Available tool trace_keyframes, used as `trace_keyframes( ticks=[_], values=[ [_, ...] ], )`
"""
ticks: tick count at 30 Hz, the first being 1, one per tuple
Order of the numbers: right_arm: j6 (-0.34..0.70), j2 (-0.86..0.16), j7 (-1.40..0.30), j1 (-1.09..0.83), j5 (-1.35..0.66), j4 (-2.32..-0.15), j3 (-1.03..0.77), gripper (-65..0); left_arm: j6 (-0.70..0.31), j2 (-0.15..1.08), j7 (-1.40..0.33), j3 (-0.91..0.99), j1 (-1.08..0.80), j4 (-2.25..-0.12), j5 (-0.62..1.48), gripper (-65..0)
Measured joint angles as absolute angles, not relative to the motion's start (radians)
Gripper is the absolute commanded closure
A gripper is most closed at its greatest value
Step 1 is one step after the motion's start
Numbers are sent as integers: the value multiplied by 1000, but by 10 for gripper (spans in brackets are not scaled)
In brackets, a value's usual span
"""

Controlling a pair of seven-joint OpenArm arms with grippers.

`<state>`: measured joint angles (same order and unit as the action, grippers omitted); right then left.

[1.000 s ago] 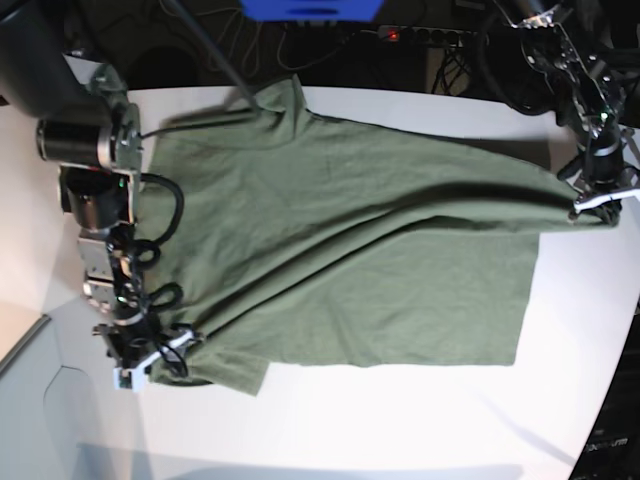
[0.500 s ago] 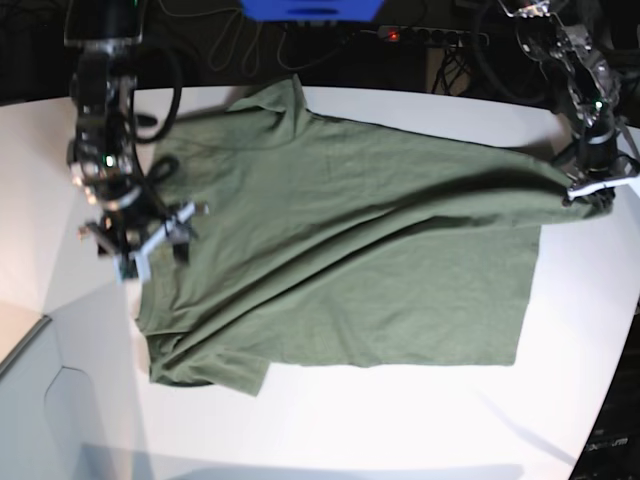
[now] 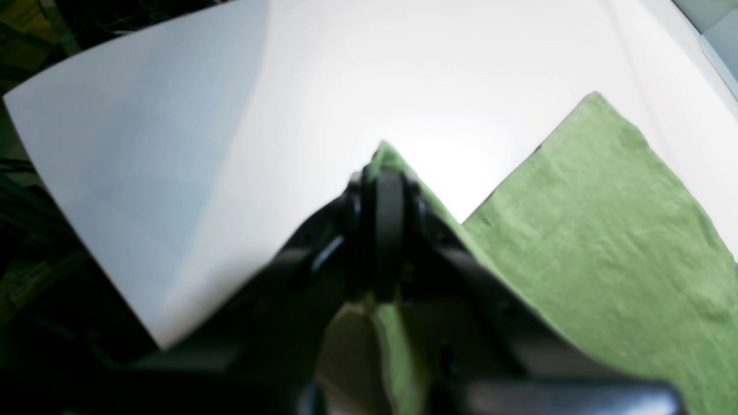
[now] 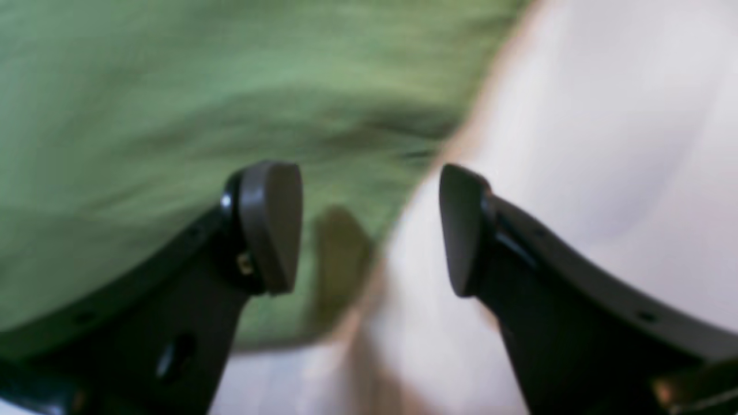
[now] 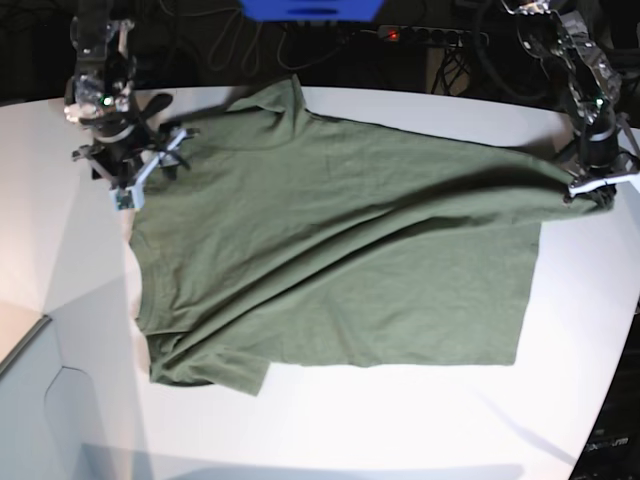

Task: Layout the t-shirt on the table in an organized manner, then fold the t-shirt properly
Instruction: 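Release and move the right gripper to the shirt's collar corner, then grasp the collar corner with the right gripper and drag it outward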

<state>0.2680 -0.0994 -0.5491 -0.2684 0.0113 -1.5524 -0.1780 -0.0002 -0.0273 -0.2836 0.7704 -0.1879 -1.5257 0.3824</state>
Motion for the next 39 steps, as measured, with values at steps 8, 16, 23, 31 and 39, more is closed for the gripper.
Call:
trace_keyframes(
  ticks=[8, 16, 23, 31, 39],
  values=[
    [265, -107, -505, -145, -4, -1370, -195, -354, 0, -27, -283, 771, -188, -1526, 382, -1],
    [290, -102, -488, 55, 2, -1179, -152, -295, 1, -27, -284, 771, -190, -1526, 382, -1],
    [295, -110, -543, 220, 13, -1058, -155, -295, 0, -42, -285, 771, -191, -1526, 383, -1],
    [295, -113, -535, 123, 10, -1388, -156, -295, 0, -47, -282, 772, -190, -1526, 384, -1],
    [299, -113, -553, -55, 15, -1470, -150, -321, 0, -47, -284, 771, -191, -1526, 384, -1]
  ],
)
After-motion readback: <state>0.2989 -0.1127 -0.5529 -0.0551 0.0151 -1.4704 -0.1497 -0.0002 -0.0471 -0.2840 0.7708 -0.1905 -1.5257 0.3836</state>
